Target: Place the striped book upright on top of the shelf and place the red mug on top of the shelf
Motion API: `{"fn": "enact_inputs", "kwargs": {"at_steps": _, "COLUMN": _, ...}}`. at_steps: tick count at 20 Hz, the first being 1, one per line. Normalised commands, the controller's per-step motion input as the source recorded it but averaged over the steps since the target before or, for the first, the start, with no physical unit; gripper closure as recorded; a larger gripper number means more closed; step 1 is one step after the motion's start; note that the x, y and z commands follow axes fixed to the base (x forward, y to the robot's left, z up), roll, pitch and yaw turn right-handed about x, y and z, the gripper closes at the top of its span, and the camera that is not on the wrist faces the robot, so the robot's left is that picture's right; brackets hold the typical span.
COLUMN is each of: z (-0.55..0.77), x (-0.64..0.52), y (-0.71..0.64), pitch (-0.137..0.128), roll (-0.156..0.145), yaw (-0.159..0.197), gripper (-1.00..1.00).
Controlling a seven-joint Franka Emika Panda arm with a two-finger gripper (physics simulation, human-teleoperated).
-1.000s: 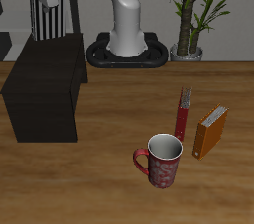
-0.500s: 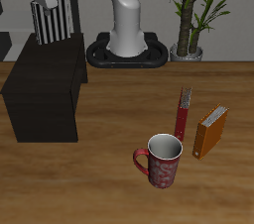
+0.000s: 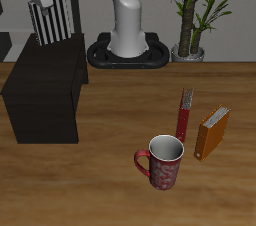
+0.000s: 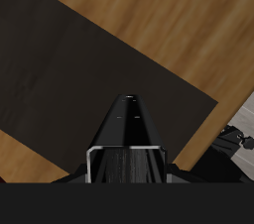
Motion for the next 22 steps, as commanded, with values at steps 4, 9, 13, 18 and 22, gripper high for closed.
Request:
{"fn": "enact_inputs", "kwargs": {"at_steps": 4, "z": -0.11, "x": 0.00, "y": 0.03, "pitch": 0.001, "roll": -0.008, "yaw": 0.004, "gripper": -1.00}}
{"fn": "enact_inputs", "kwargs": {"at_steps": 9, "z": -0.14, "x": 0.10, "y": 0.03, "pitch": 0.038, "roll": -0.006, "yaw": 0.004, "gripper": -1.00}}
{"fn": "enact_inputs", "kwargs": {"at_steps": 13, "z": 0.03, "x": -0.01, "y": -0.09, "pitch": -0.006, "roll": -0.045, "yaw": -0.011, "gripper": -1.00}}
{"fn": "enact_inputs", "kwargs": {"at_steps": 18, "z": 0.11, "x": -0.05, "y": 0.15, "pitch": 0.005, "roll": -0.038, "yaw": 0.083, "gripper": -1.00}}
{"fn": "enact_inputs", "kwargs": {"at_steps": 22, "z": 0.20, "x": 0.03, "y": 0.17, "pitch": -0.006, "roll": -0.039, "yaw": 0.103, "gripper": -1.00}}
